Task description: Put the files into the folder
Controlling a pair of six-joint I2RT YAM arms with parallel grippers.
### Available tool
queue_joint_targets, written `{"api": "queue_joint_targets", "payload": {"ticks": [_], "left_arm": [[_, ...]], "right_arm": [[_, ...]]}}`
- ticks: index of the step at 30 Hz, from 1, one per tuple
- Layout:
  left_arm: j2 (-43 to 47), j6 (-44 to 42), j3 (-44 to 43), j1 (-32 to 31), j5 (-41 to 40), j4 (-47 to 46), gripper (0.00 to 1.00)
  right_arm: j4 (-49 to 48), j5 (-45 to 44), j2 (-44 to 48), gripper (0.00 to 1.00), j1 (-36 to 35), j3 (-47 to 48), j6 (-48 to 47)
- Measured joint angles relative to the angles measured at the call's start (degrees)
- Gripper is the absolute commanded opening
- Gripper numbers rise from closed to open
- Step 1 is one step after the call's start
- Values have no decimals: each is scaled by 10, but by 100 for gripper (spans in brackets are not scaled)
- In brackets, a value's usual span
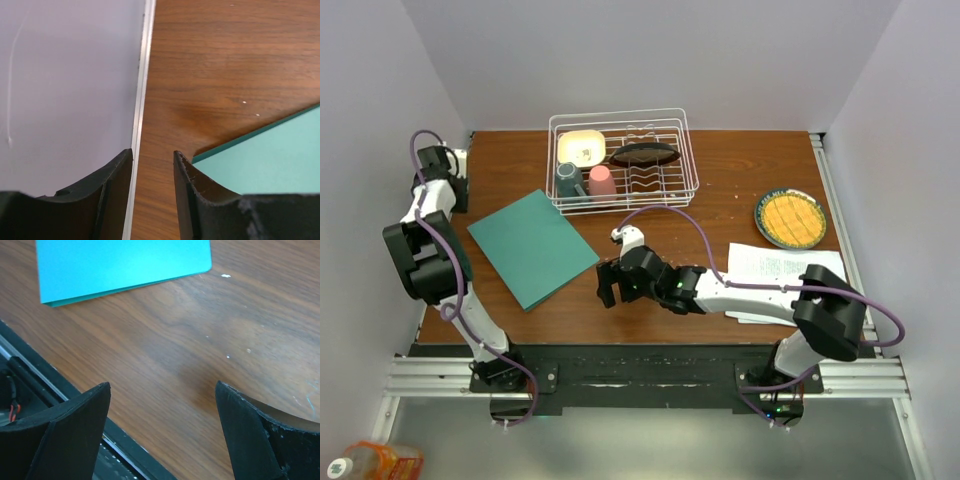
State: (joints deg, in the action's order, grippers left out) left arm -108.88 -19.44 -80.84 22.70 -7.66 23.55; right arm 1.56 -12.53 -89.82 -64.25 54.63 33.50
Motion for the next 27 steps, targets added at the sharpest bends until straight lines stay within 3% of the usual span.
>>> {"api": "queue_joint_targets", "payload": {"ticks": [12, 19, 27], "left_arm": [[-71, 1, 30, -10, -61, -46, 43], [-53, -15, 62, -15, -50, -68, 42], [29, -87, 162, -20, 2, -47, 37]], "right_arm": [[-8, 1, 39, 88, -4, -15, 17], [-7, 0, 71, 88, -4, -37, 30], [12, -5, 85, 88, -6, -69, 57]]}}
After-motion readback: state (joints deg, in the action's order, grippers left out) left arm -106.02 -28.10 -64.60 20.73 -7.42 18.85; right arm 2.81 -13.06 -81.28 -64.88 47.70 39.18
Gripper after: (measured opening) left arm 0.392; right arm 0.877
